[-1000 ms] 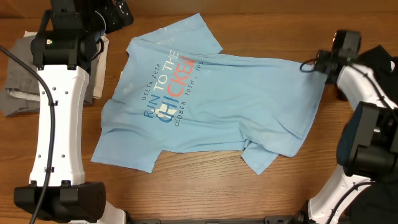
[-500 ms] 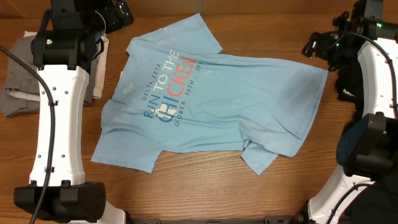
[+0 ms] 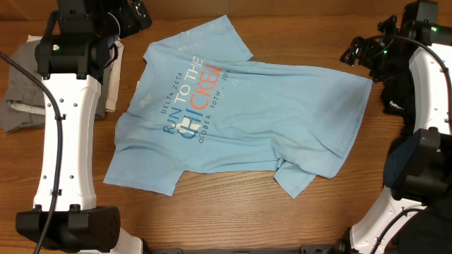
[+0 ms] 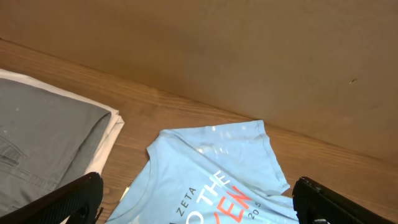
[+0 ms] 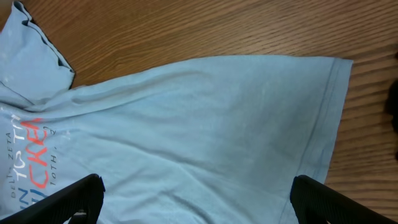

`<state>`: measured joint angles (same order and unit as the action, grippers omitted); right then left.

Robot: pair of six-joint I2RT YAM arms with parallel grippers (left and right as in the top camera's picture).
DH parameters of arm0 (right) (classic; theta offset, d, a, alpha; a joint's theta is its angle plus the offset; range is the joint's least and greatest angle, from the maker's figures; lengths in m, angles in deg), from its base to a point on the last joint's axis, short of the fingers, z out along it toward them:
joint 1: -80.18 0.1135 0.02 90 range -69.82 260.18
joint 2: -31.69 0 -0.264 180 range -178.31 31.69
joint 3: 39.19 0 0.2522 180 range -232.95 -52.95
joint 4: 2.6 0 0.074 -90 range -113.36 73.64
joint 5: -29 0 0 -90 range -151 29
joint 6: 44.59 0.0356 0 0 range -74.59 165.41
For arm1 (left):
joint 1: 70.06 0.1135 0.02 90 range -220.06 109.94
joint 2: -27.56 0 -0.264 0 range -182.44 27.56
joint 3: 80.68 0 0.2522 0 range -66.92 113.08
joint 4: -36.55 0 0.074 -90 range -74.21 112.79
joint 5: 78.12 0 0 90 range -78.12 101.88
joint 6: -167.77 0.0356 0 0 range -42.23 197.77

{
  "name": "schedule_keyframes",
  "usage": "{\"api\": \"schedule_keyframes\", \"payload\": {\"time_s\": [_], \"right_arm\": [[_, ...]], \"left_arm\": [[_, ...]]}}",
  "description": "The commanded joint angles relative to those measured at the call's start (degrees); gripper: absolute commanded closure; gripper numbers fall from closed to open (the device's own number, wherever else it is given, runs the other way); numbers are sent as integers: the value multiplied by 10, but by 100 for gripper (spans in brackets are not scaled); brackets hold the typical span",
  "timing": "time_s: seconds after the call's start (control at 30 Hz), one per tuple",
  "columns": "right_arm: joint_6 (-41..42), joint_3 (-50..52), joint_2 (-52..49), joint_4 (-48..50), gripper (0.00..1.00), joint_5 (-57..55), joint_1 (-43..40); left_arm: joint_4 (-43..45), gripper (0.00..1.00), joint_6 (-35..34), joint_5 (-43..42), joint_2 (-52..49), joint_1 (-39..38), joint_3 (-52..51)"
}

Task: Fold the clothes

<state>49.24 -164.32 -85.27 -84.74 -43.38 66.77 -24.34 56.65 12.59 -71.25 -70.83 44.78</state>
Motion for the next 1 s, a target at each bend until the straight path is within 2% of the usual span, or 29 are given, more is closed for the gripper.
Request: {"api": "schedule_keyframes", "payload": {"time_s": [0.0, 0.27, 0.3, 0.37, 0.4, 0.43, 0.47, 0.5, 0.57, 0.6, 0.7, 0.77, 0.97], "right_arm": [[2, -15, 5, 2, 0, 5, -1], [2, -15, 5, 2, 0, 5, -1], [2, -15, 5, 2, 0, 5, -1], [2, -15, 5, 2, 0, 5, -1], [2, -15, 5, 2, 0, 5, -1], [2, -15, 5, 2, 0, 5, -1], [2, -15, 5, 2, 0, 5, -1], [2, -15, 5, 2, 0, 5, -1], [2, -15, 5, 2, 0, 5, -1], [2, -15, 5, 2, 0, 5, -1], [2, -15, 5, 2, 0, 5, -1], [2, -15, 5, 2, 0, 5, -1], [2, -15, 5, 2, 0, 5, -1]], "left_arm": [[2, 0, -12, 3, -1, 0, 0], [1, 0, -12, -12, -1, 0, 0], [-15, 0, -12, -32, -1, 0, 0], [-34, 0, 31, -143, -2, -1, 0], [-31, 5, 64, -209, -2, -4, 0], [-26, 26, 82, -247, -2, -10, 0], [-21, 41, 93, -266, -2, -19, 1], [-17, 57, 94, -266, -2, -31, 1], [-7, 89, 94, -214, -2, -78, 1], [-5, 96, 94, -179, -3, -100, 1], [6, 96, 113, -51, -10, -172, 1], [23, 96, 128, -3, -23, -204, 1], [103, 96, 146, 16, -132, -240, 1]]}}
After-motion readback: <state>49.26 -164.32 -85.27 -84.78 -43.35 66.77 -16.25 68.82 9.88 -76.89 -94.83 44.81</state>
